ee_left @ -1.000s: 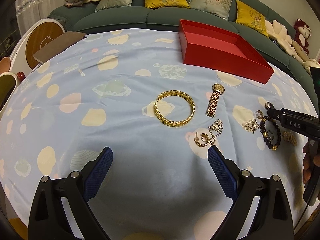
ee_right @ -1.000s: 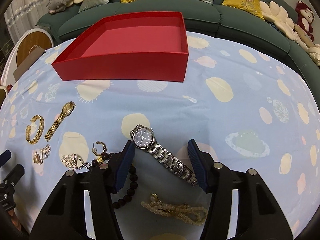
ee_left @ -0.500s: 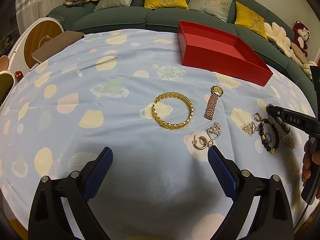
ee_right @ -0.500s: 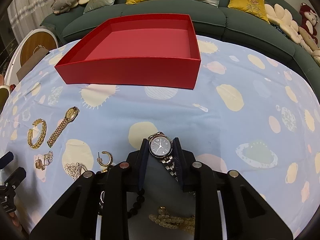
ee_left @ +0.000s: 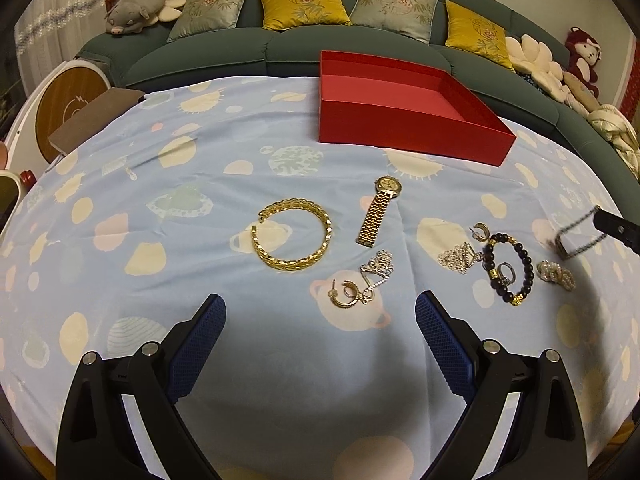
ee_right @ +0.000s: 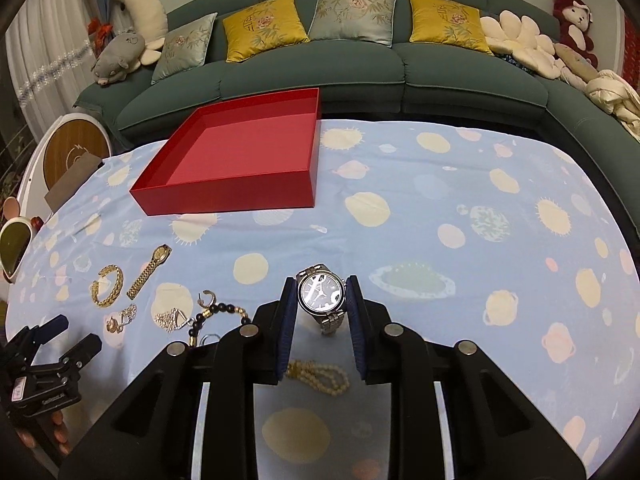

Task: Organize jewelry
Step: 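Lift the silver watch with the right tool while the left tool grasps the gold bangle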

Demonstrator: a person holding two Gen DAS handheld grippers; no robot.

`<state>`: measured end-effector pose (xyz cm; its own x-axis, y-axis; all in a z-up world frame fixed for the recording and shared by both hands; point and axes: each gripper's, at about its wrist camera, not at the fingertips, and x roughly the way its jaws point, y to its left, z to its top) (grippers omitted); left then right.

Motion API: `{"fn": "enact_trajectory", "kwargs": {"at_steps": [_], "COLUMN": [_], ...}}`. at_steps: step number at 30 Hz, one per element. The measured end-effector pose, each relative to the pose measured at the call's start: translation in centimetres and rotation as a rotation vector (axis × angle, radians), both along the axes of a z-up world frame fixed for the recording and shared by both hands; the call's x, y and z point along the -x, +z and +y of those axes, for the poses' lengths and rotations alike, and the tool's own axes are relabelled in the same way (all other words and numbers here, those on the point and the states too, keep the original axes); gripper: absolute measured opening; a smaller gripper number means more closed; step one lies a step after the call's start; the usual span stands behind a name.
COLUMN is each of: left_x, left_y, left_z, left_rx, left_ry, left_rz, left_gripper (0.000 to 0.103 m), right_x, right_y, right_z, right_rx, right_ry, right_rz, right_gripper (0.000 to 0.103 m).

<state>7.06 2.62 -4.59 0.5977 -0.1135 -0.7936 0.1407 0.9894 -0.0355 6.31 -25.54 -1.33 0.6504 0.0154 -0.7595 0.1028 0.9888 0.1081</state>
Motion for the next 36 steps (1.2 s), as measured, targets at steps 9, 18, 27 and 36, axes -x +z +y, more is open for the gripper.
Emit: {"fn": "enact_trajectory", "kwargs": {"at_steps": [9, 18, 27, 36], "left_x": [-2.0, -4.4, -6.0, -5.7], "left_y": [-0.4, -2.1, -3.1, -2.7], "left_z": [3.3, 2.4, 1.0, 0.2], "left_rx": [-0.015, -0.014, -0.058, -0.056], "left_ry": [0.082, 0.086, 0.122, 0.077], "left_rz": [-0.012, 0.04, 0.03, -0.007], "left_gripper": [0.094, 0.094, 0.093, 0.065], "right_x": [4.5, 5.6, 5.0, 5.0], "right_y": [1.3, 3.0, 2.3, 1.6], "right_z": [1.4, 4.3, 6.4, 7.1], "right_rx": [-0.056, -0.104, -0.116, -0.104], "right_ry": [0.058, 0.144, 0.193, 0.205], "right_rz": [-0.034, -0.076, -0.048, -0.027], "right_gripper": [0.024, 0.024, 0.024, 0.024]}}
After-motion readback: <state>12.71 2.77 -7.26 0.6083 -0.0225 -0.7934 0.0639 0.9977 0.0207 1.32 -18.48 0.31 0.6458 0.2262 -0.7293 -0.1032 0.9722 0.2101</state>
